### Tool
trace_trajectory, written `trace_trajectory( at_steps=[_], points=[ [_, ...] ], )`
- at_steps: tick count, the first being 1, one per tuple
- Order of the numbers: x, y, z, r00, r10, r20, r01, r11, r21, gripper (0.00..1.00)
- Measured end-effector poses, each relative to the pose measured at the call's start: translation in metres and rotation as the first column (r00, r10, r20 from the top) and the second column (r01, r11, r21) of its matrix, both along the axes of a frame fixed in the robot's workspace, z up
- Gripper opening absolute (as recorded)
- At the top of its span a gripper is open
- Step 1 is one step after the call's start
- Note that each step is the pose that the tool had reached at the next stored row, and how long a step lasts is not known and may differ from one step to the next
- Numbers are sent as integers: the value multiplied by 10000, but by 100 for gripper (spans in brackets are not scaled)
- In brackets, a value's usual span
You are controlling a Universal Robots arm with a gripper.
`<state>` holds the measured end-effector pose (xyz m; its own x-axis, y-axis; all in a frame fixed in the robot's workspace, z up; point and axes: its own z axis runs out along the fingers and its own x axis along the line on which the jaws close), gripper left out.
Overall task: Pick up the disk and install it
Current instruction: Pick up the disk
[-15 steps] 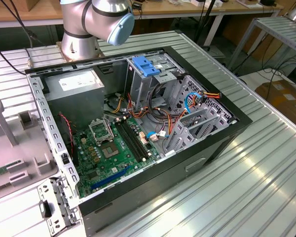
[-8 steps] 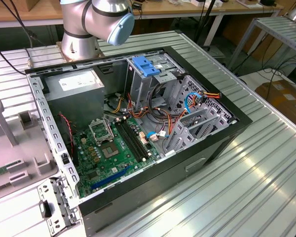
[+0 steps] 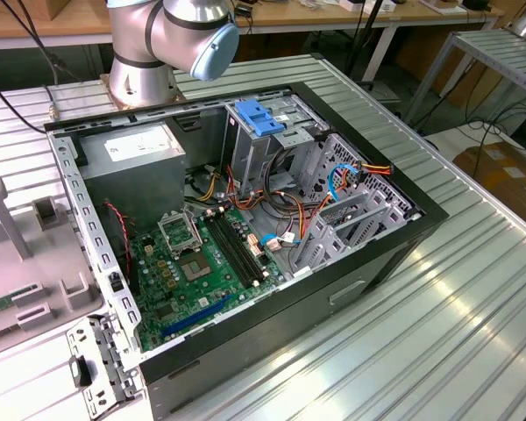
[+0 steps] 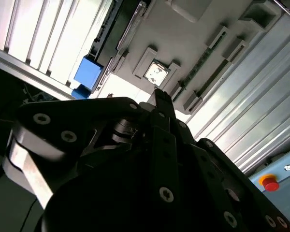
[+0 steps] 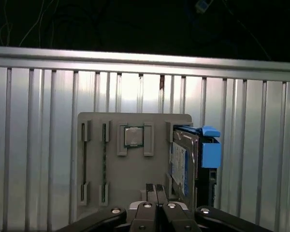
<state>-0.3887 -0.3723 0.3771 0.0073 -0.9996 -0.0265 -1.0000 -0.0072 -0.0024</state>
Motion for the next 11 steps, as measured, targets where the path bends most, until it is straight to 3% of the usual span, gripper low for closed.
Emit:
trace_trajectory(
  at_steps=[2, 5, 11],
  points=[
    [0, 0, -8, 9994, -348, 1, 348, 9994, 1, 11],
    [0, 0, -19, 9959, -904, 1, 904, 9959, 0, 11],
    [0, 67, -23, 9953, -968, 1, 968, 9953, 7, 11]
  ],
)
